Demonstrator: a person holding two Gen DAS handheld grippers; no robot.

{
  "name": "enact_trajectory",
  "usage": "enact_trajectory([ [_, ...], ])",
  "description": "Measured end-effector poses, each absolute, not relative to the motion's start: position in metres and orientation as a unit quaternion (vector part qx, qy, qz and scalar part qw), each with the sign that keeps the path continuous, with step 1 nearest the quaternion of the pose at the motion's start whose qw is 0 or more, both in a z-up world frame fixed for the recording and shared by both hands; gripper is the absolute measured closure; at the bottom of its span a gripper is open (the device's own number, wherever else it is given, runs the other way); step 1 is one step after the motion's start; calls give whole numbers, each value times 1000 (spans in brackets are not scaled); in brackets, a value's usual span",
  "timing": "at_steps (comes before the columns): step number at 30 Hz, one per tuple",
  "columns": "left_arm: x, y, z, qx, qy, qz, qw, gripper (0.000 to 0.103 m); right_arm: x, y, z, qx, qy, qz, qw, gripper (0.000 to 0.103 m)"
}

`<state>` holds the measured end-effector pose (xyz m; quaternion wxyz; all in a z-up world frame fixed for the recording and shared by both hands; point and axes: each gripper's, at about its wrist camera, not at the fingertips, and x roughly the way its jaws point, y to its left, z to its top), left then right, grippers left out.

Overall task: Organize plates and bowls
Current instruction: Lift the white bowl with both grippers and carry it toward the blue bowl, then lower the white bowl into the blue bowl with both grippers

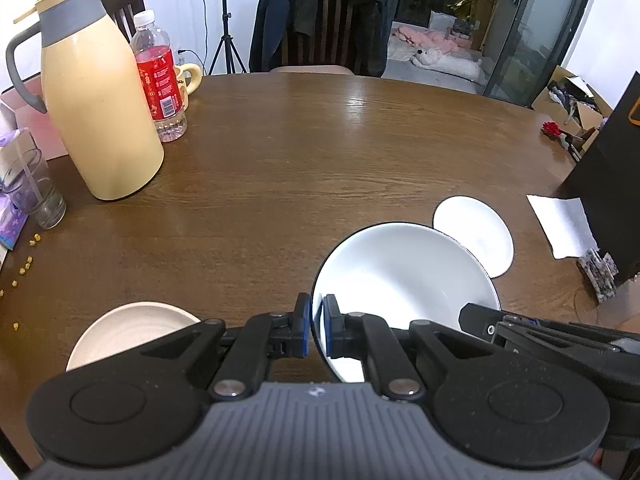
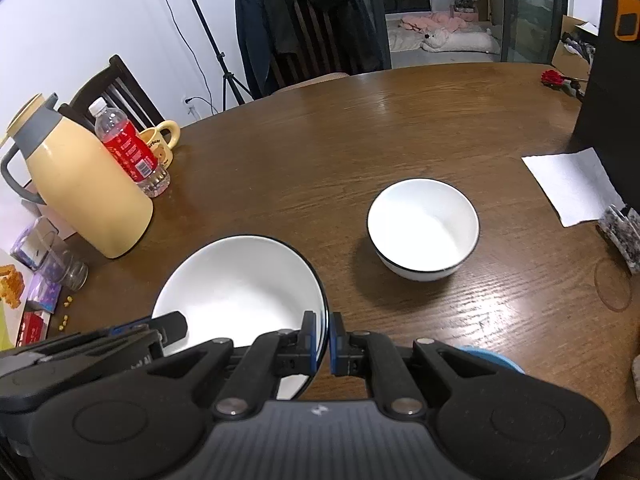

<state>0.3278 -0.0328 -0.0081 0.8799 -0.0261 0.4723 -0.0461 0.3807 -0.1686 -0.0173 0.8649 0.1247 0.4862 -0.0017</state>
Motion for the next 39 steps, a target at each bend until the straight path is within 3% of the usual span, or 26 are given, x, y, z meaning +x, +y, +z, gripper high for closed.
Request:
enact_trajectory([
  [39, 264, -115, -8, 8, 468, -119, 876, 96, 292, -244, -16, 147, 475, -70, 865, 97],
])
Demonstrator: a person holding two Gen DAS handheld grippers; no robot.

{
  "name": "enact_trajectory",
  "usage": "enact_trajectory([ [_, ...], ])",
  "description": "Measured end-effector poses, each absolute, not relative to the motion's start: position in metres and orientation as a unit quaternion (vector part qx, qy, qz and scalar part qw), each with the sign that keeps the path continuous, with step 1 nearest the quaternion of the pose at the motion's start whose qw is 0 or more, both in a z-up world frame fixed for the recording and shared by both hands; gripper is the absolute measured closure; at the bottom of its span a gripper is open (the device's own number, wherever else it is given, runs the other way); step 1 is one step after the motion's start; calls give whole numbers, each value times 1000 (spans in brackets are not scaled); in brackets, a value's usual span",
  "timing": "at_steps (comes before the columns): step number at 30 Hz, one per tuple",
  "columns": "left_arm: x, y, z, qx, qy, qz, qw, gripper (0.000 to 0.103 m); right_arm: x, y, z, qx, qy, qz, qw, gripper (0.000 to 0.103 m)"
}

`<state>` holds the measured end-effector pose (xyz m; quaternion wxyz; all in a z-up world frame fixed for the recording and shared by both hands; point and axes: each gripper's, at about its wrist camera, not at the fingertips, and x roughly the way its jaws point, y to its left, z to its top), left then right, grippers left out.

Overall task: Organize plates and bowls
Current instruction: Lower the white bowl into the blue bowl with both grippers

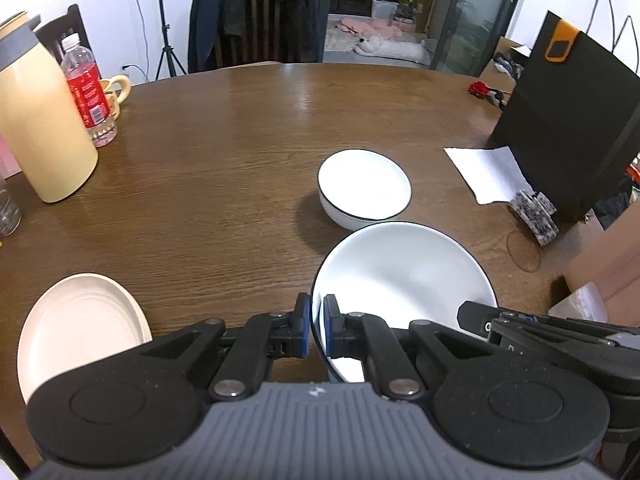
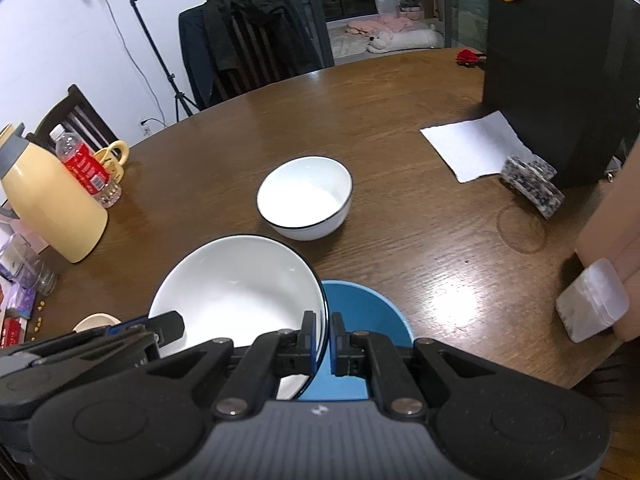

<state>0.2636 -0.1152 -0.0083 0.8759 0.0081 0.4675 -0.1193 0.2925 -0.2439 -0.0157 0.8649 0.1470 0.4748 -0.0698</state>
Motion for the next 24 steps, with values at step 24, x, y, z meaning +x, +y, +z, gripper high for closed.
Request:
enact_trajectory([
  [24, 261, -142, -33, 27, 488, -157, 858, 96, 279, -267, -41, 157, 491, -111, 849, 97],
])
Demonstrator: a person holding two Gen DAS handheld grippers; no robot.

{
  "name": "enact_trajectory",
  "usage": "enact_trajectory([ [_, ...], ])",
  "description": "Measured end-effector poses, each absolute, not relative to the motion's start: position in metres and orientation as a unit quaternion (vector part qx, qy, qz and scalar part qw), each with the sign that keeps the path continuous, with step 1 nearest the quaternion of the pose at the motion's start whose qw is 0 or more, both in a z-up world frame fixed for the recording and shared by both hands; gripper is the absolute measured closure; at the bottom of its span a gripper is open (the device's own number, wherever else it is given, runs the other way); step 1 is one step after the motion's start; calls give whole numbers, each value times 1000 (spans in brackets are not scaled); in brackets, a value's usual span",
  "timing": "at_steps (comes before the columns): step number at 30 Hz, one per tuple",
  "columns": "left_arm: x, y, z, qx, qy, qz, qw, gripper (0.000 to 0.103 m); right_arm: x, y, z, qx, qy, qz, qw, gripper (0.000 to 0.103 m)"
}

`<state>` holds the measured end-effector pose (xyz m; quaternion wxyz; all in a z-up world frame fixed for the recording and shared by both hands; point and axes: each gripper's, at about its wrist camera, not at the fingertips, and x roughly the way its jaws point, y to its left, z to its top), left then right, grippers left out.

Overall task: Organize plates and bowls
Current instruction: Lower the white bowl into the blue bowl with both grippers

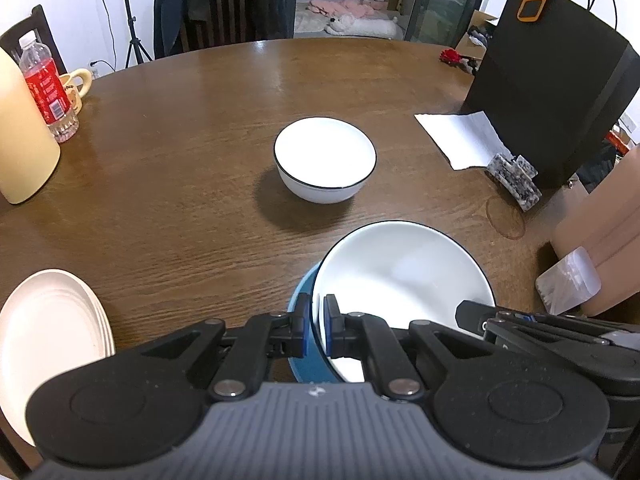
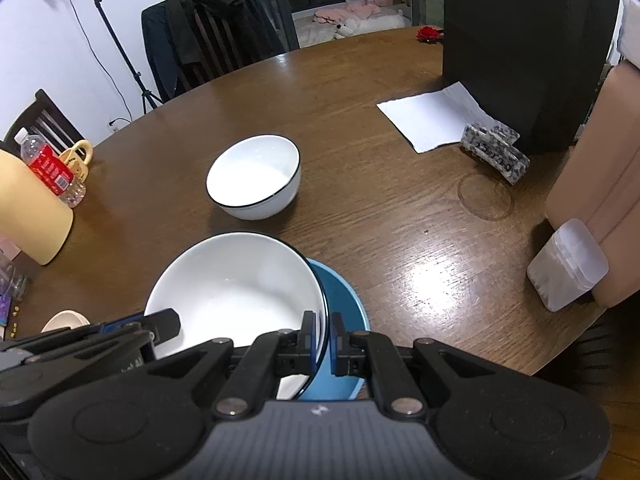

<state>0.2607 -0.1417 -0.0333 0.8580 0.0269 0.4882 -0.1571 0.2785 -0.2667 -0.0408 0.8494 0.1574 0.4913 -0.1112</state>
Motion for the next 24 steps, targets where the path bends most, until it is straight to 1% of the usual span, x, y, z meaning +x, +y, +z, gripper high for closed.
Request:
enact_trajectory([
  [24, 269, -148, -61, 37, 506, -158, 847, 96, 288, -271, -69, 152, 512, -116, 837, 97],
])
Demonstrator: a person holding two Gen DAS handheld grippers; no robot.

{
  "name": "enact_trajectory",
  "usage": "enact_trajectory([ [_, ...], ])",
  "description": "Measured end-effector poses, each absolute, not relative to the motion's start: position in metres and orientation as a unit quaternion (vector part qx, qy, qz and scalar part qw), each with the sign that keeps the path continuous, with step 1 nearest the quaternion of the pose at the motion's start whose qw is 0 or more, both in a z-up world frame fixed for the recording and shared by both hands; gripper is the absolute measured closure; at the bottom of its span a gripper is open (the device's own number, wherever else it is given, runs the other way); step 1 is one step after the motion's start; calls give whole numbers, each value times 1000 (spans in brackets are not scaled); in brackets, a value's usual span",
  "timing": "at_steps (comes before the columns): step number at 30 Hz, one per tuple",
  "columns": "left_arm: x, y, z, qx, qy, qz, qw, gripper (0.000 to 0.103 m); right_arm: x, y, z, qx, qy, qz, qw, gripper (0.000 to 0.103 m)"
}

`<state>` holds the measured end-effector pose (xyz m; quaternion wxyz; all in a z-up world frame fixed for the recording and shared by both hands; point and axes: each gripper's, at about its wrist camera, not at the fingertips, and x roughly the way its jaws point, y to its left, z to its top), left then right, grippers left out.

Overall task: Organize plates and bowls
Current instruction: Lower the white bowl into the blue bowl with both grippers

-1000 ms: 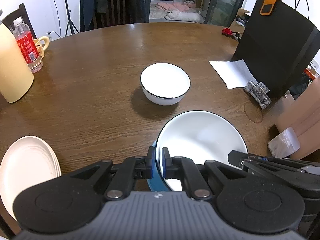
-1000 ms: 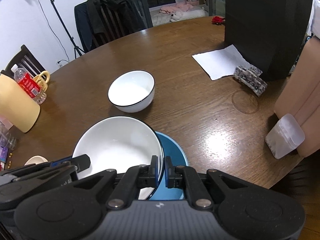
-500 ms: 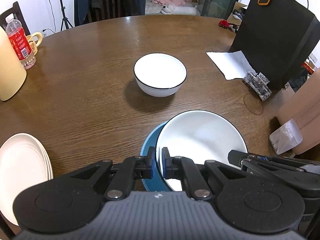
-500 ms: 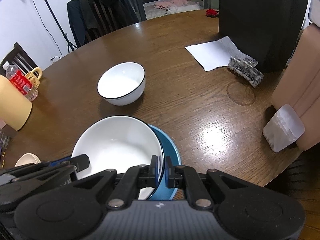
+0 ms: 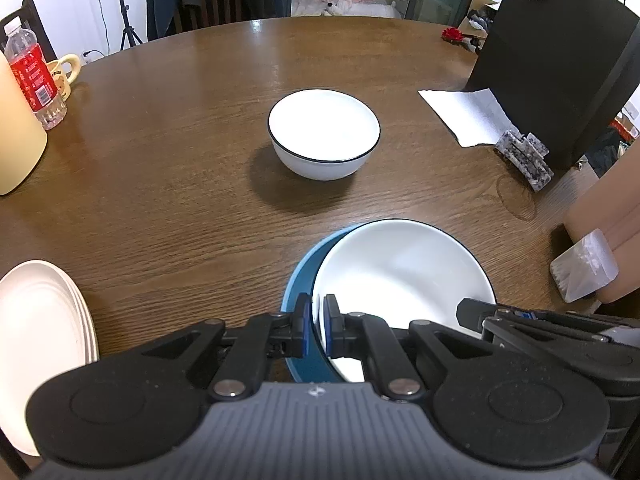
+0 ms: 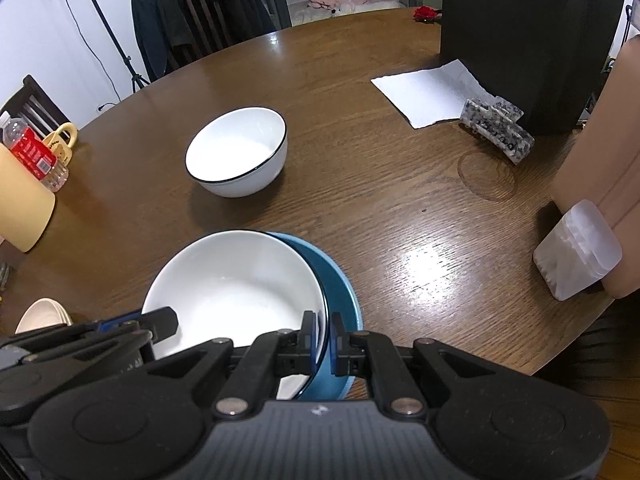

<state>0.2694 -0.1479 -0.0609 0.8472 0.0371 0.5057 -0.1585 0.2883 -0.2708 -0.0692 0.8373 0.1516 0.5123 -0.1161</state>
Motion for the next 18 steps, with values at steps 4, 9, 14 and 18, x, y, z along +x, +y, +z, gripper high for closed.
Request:
enact_trajectory([
  [4, 273, -147, -66, 37, 510, -160, 844, 96, 290, -272, -73, 154, 513, -113, 837, 97],
  [9, 276, -148, -71, 39, 514, -164, 841, 96, 293, -275, -80, 157, 517, -112, 834, 97],
  [14, 278, -149, -77, 43, 519, -167, 837, 96, 294, -277, -86, 160, 521, -110, 831, 97],
  [18, 279, -149, -81, 44, 521, -169, 835, 96, 296, -280, -92, 165, 524, -108, 829, 97],
])
